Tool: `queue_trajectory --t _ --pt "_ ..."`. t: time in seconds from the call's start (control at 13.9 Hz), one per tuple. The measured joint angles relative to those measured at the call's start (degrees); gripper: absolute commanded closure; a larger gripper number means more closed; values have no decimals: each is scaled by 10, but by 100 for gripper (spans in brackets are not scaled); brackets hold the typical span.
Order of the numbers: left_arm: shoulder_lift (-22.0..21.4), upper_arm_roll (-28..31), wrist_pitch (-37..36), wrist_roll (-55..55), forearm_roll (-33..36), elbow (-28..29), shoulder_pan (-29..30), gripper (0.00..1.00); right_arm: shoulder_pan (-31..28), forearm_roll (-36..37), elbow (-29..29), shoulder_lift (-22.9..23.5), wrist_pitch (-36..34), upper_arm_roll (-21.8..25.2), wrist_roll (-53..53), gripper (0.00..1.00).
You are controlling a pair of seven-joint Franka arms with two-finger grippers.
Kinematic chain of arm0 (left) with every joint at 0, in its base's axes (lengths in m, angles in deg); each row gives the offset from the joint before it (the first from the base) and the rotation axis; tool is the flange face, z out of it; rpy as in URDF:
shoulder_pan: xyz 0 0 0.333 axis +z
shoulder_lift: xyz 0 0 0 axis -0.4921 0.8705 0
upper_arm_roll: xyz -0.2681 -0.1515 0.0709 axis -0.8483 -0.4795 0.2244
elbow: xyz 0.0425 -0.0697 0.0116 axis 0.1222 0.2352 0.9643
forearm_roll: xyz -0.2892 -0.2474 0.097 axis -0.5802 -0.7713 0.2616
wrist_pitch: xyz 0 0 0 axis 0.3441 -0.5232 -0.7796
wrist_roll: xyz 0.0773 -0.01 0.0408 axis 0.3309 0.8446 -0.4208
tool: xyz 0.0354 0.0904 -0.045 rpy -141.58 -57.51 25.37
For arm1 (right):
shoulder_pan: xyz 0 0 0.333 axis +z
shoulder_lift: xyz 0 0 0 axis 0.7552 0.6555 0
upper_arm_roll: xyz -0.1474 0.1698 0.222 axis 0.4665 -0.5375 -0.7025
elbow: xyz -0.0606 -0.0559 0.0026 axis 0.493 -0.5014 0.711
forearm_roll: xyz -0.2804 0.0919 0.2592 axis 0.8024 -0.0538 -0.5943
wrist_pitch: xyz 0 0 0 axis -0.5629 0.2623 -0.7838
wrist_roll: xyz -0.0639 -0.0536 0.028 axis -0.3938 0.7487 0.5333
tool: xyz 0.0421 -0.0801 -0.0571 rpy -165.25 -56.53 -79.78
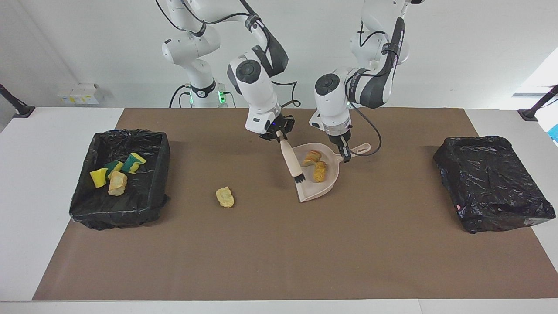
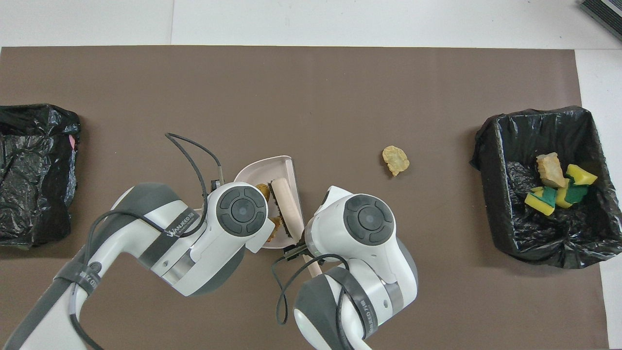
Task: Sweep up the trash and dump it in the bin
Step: 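Move the brush with the right gripper behind the last tan bit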
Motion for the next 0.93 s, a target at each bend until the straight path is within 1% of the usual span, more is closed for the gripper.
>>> queue_trajectory --t 0.07,0.36,0.57,0.72,0.86,0.93 --pt "0 0 3 0 0 0 2 100 -17 16 0 -3 -13 3 0 100" --pt "2 0 24 -4 0 6 6 100 -78 169 1 -1 -25 7 -5 100" --pt "2 0 30 -7 -2 12 8 100 -134 263 1 5 -23 7 -5 100" --pt "3 0 34 -8 -2 15 10 100 -173 306 2 21 -8 7 3 100" --pt "9 0 36 -15 -1 19 11 100 -195 314 3 46 6 6 48 100" --pt "9 0 36 -16 -1 19 11 100 -194 311 3 55 6 4 74 100"
